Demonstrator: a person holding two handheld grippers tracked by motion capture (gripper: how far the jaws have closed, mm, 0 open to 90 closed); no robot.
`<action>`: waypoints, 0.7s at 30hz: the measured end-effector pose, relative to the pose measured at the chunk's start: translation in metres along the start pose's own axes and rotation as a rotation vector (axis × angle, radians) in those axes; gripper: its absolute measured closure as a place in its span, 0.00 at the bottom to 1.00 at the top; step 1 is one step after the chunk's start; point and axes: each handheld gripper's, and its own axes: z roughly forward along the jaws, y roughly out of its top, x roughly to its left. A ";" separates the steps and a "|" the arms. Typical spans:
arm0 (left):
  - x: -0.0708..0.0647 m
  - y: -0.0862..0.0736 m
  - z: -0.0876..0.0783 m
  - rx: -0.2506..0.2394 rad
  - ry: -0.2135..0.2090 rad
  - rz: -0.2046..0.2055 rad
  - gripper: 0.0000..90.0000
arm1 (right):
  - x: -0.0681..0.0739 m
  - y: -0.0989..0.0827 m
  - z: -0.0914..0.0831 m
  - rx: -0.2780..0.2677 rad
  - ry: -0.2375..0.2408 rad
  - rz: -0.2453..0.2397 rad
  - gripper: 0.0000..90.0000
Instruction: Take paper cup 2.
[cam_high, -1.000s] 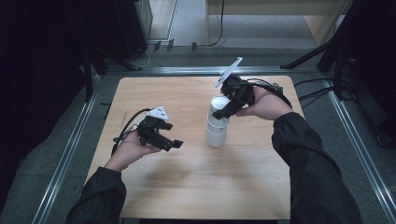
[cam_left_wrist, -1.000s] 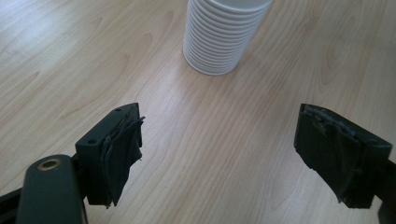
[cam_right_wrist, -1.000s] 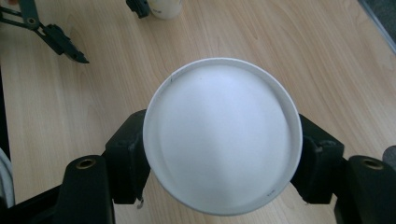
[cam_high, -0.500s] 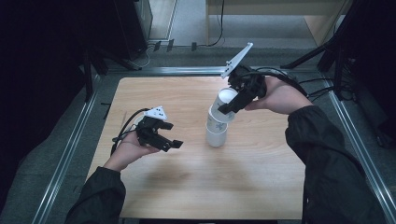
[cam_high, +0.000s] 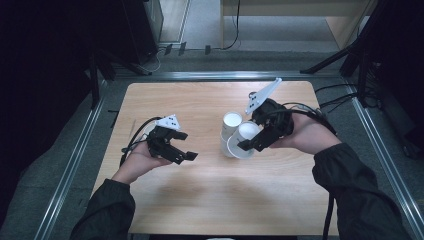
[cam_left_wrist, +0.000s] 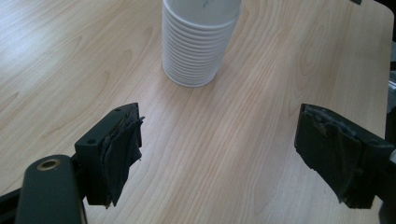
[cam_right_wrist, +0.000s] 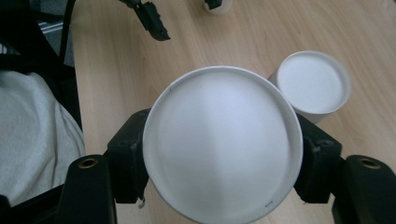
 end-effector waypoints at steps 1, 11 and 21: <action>-0.001 0.000 0.000 -0.003 -0.006 0.002 0.17 | 0.001 -0.003 0.003 -0.006 0.004 0.001 0.37; -0.004 -0.001 0.005 -0.014 -0.045 0.022 0.17 | 0.003 -0.033 0.045 -0.090 0.069 0.010 0.37; -0.013 -0.003 0.007 -0.010 -0.081 0.058 0.17 | 0.008 -0.054 0.075 -0.125 0.094 0.016 0.37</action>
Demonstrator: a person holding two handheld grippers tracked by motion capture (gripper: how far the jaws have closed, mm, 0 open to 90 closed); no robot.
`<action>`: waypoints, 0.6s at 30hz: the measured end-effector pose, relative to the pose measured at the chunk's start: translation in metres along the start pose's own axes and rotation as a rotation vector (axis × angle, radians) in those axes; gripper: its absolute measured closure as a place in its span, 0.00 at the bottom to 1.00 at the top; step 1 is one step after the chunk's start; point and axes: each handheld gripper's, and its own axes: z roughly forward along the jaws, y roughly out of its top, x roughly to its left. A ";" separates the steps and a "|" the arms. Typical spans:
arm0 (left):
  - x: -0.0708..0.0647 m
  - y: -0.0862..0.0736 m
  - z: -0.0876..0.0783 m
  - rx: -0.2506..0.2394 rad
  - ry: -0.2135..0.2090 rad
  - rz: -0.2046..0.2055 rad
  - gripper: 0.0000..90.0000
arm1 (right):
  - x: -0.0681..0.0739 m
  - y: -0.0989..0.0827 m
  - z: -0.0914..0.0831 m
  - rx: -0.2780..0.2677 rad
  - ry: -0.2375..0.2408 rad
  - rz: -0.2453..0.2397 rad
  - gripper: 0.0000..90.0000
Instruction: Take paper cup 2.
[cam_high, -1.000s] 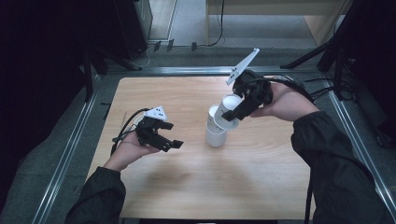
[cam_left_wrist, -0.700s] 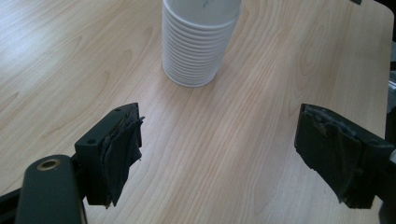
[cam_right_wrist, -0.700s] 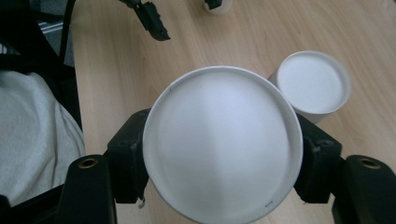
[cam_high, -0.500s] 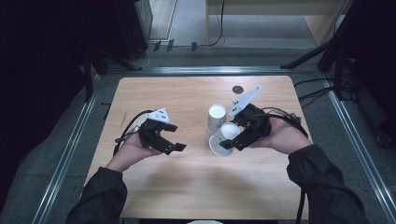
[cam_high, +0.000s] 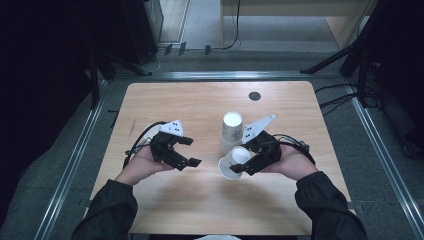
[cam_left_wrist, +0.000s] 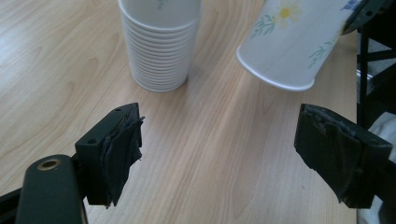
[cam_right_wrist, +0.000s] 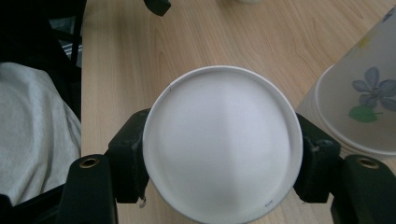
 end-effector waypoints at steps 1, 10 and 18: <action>-0.001 0.000 0.001 0.004 -0.005 0.003 0.17 | 0.000 -0.001 0.001 -0.009 0.005 0.001 0.37; -0.005 0.001 0.005 0.007 -0.034 0.005 0.17 | -0.001 -0.011 0.018 -0.085 0.036 0.020 0.38; -0.011 0.000 0.016 -0.013 -0.114 0.033 0.17 | 0.002 -0.015 0.029 -0.080 0.050 0.017 0.38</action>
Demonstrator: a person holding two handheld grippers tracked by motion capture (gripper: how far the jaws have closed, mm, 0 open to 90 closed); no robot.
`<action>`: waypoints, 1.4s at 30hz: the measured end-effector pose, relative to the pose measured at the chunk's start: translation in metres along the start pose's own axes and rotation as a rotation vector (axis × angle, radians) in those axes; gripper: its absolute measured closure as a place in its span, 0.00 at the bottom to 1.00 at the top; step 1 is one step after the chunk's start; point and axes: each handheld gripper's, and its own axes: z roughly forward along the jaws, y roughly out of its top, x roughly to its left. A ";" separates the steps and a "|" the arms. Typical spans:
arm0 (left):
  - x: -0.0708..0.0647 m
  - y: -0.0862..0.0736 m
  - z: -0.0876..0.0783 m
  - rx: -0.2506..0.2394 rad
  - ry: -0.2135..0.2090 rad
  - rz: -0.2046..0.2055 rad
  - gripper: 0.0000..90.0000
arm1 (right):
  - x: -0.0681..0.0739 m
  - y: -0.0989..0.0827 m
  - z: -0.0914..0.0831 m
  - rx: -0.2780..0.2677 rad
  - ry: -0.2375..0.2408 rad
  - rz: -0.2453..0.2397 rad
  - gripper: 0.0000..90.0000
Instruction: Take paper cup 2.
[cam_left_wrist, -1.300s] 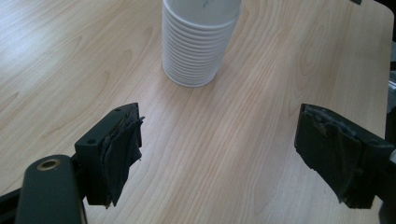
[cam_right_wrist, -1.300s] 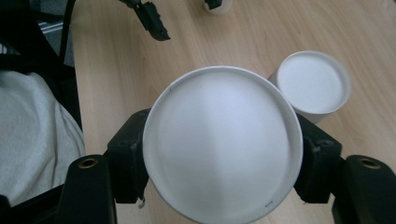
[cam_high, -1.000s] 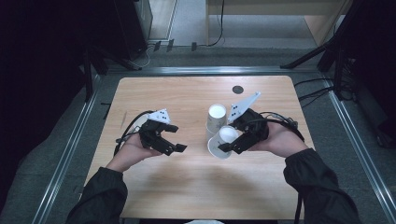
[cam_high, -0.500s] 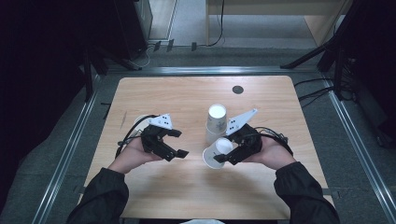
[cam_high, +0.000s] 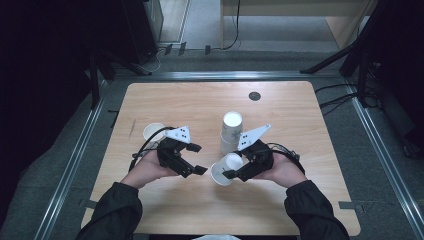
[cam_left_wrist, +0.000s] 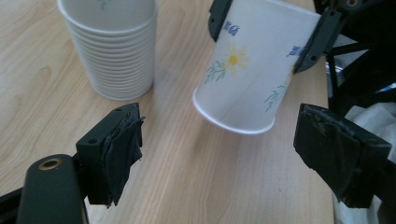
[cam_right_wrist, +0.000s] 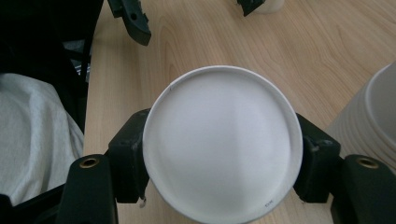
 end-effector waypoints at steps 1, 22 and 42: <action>0.000 -0.001 0.001 0.000 -0.012 0.003 0.17 | 0.000 -0.001 0.000 0.001 0.000 0.002 0.38; -0.007 -0.003 0.038 0.018 -0.111 0.040 0.17 | -0.001 0.001 0.000 -0.034 0.055 0.030 0.37; -0.013 -0.002 0.049 0.024 -0.127 0.074 0.24 | 0.005 0.006 0.005 -0.038 0.102 0.033 0.38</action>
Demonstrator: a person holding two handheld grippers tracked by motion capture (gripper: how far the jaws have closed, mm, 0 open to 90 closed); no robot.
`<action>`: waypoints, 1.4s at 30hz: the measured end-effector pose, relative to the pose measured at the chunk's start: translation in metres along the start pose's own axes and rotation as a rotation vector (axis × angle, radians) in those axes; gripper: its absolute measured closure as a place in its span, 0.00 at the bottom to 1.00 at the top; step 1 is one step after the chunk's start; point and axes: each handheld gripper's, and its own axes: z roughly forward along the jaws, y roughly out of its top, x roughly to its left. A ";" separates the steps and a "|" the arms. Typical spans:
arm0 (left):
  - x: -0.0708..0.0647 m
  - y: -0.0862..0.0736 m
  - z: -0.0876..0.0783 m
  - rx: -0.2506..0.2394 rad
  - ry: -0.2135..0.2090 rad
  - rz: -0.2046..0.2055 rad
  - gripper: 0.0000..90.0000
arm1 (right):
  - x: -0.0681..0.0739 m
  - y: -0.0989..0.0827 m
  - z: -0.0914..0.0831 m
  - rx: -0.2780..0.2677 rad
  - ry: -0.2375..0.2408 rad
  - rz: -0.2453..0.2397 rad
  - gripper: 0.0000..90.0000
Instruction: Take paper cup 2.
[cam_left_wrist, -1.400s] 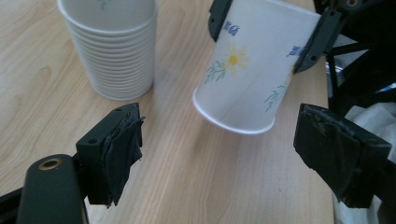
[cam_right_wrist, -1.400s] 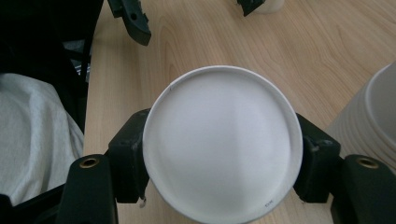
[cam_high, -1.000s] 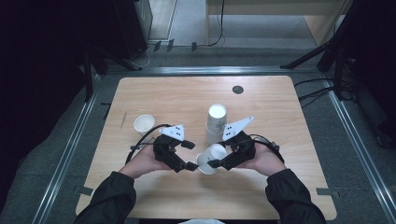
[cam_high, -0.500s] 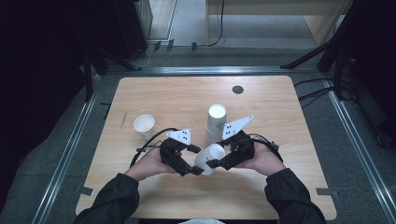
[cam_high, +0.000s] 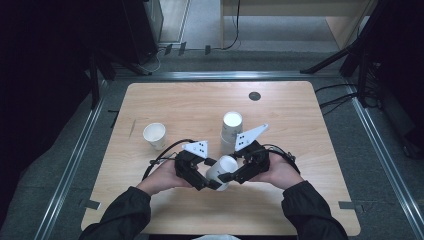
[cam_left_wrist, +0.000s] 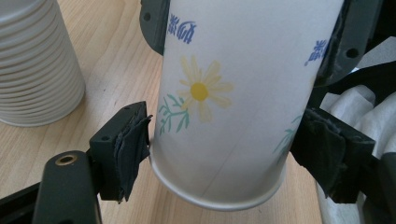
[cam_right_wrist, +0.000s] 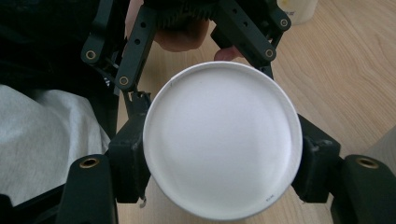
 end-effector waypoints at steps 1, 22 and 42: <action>0.000 0.000 0.000 0.000 -0.001 0.003 0.24 | 0.000 0.000 0.000 -0.001 0.001 0.000 0.38; -0.002 0.001 -0.002 0.001 0.007 0.042 0.35 | -0.001 0.000 0.001 0.000 -0.001 0.001 0.38; 0.008 -0.005 -0.019 0.021 0.047 0.007 0.35 | -0.003 -0.008 -0.008 -0.024 -0.066 -0.008 0.26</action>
